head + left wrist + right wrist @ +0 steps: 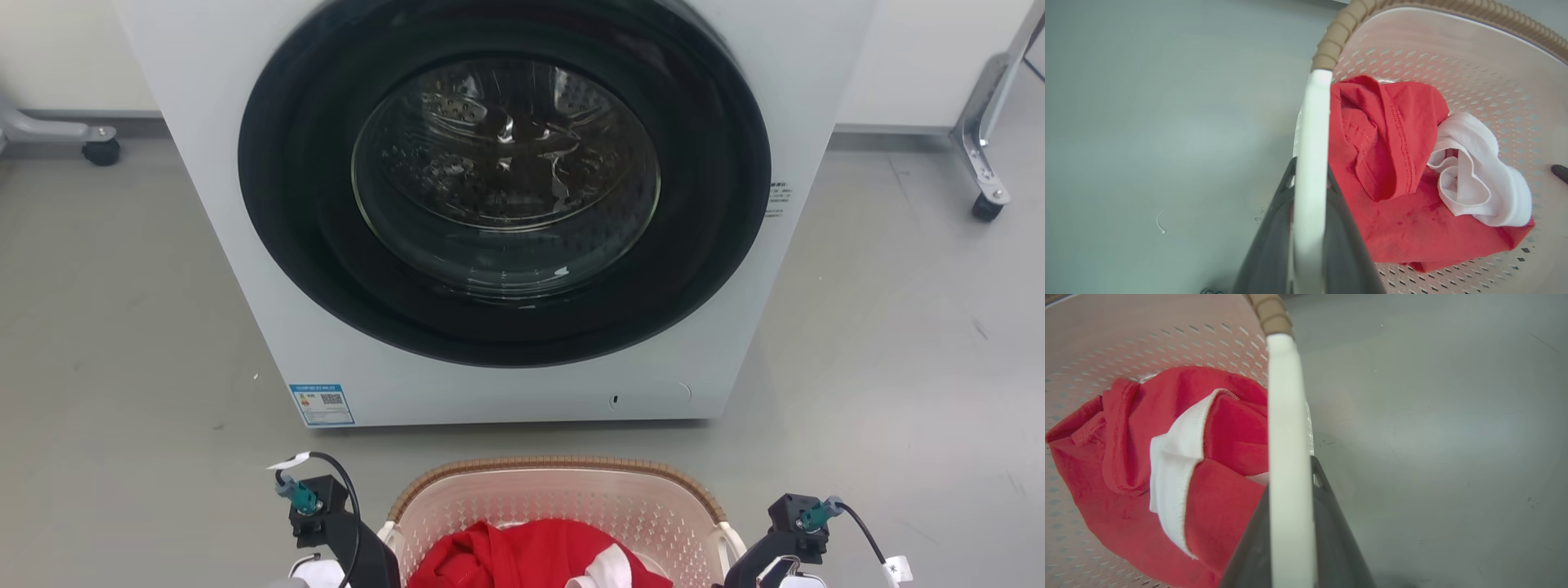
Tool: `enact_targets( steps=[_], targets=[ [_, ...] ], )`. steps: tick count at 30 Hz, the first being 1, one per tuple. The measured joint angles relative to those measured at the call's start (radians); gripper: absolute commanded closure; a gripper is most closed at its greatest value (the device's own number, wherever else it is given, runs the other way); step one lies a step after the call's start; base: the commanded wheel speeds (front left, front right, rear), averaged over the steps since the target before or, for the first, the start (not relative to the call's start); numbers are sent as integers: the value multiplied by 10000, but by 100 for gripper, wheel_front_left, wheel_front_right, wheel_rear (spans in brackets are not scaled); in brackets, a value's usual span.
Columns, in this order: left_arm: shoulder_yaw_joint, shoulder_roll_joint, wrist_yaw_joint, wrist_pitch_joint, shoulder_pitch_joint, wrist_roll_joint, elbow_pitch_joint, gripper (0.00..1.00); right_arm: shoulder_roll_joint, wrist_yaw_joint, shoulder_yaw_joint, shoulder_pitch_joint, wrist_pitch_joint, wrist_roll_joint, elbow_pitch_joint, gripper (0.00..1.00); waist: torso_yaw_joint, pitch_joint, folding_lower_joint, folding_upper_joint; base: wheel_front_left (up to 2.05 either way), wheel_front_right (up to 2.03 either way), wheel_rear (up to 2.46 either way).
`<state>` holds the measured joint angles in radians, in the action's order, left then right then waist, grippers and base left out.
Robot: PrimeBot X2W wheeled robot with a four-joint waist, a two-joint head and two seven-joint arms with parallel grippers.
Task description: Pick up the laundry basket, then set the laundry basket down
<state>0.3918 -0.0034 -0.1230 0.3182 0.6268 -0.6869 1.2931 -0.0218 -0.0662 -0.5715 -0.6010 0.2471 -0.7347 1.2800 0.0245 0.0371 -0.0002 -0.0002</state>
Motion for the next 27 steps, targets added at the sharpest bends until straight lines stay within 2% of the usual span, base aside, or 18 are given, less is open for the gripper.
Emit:
enact_targets(
  steps=[27],
  targets=[
    [-52, -61, 324, 533, -1075, -439, -12, 100, 21, -88, 186, 934, 594, -324, 81, 100, 301, -968, 1, 2, 0, 0, 0]
  ],
)
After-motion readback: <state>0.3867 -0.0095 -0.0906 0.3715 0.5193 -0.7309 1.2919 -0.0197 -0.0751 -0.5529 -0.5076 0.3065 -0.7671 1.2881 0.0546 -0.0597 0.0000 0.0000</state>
